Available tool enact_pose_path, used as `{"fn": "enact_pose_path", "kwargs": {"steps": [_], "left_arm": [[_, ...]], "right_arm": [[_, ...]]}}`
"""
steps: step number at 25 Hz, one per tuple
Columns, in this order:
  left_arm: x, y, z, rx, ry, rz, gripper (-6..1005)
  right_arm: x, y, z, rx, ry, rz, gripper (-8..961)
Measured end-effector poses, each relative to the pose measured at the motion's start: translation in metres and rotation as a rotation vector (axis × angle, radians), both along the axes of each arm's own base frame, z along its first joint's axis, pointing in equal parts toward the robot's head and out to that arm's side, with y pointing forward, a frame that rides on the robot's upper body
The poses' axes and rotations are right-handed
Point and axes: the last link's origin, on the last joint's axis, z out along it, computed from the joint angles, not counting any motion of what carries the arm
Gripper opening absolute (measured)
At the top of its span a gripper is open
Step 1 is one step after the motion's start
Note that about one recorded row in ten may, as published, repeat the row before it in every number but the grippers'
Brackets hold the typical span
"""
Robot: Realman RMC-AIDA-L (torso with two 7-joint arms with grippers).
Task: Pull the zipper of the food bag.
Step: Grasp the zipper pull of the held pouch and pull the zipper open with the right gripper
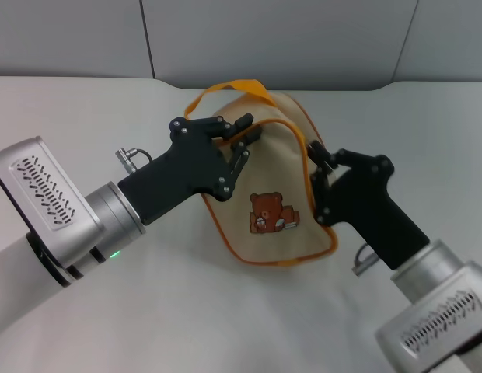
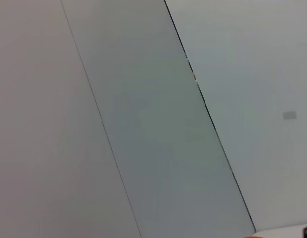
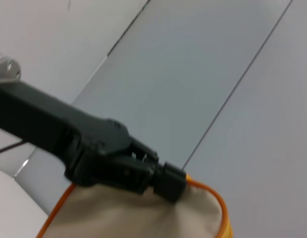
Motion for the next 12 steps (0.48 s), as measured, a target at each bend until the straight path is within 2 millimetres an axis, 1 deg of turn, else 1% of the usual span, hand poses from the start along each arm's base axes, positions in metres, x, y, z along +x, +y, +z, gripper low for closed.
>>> {"fn": "enact_pose_path", "kwargs": {"steps": [1,3,4,5,6,9,10,11,12], "left_arm": [[0.0,0.0,0.0,0.0,0.0,0.0,92],[0.0,0.001,0.001,0.006,-0.004,0.006,91],[-0.001,0.002,0.002,0.009,-0.006,0.009,91],[-0.001,0.002,0.002,0.009,-0.006,0.009,91],[-0.001,0.002,0.003,0.011,-0.005,0.01,90],[-0.002,0.002,0.003,0.013,-0.005,0.012,90],[-0.001,0.003,0.003,0.013,-0.005,0.012,89],[-0.001,0.003,0.003,0.013,-0.005,0.012,89],[-0.001,0.003,0.003,0.013,-0.005,0.012,89]], "right_arm": [[0.0,0.0,0.0,0.0,0.0,0.0,4],[0.018,-0.018,0.001,0.012,-0.008,-0.06,1],[0.033,-0.032,0.003,0.031,-0.037,-0.102,1],[0.033,-0.032,0.003,0.031,-0.037,-0.102,1],[0.047,-0.045,0.005,0.056,-0.081,-0.139,1],[0.053,-0.05,0.006,0.065,-0.099,-0.154,0],[0.061,-0.054,0.008,0.073,-0.126,-0.174,0],[0.061,-0.054,0.008,0.073,-0.126,-0.174,0],[0.067,-0.055,0.01,0.078,-0.15,-0.185,0]]}}
